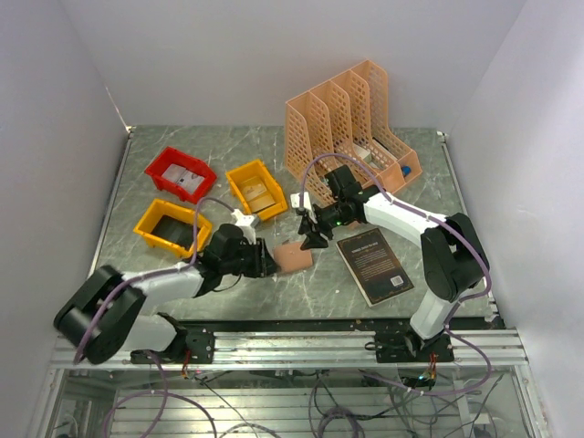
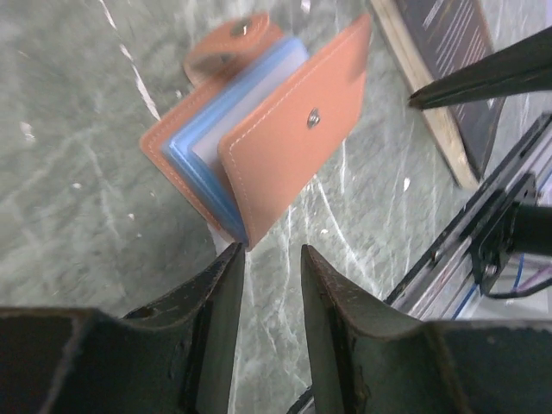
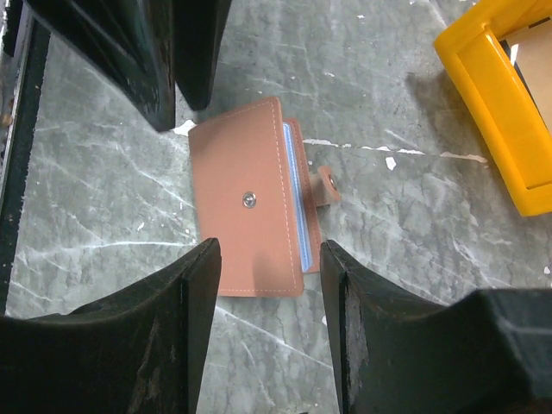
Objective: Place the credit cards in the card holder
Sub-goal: Close the card holder at the center of the board.
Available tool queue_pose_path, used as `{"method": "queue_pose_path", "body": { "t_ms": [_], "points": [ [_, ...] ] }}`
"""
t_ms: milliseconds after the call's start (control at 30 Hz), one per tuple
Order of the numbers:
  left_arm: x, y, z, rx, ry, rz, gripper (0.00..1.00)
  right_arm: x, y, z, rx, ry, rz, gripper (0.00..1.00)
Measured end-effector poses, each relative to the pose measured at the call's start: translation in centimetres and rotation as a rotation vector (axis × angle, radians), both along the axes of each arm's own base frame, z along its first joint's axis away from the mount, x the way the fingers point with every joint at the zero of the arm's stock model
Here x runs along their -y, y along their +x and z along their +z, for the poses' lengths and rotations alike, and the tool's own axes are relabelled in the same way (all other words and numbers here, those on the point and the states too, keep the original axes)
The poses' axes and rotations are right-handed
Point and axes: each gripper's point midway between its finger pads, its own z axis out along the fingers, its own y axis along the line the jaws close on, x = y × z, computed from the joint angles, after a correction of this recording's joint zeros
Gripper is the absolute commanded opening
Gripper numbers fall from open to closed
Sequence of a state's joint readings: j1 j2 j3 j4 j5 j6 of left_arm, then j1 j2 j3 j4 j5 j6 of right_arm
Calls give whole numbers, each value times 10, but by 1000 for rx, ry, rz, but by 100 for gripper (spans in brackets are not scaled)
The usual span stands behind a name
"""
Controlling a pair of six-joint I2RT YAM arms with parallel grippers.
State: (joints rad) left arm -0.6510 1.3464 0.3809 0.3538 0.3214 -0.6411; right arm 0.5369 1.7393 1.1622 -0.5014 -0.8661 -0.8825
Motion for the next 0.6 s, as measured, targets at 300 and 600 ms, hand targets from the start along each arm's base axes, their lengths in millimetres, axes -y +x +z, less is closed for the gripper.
{"method": "queue_pose_path", "body": {
  "t_ms": [300, 600],
  "points": [
    [-13, 13, 57, 126, -61, 127, 19, 0, 3, -2, -13, -1, -11, 17],
    [5, 23, 6, -34, -29, 134, 13, -1, 11, -32, -90, -65, -35, 0]
  ]
}}
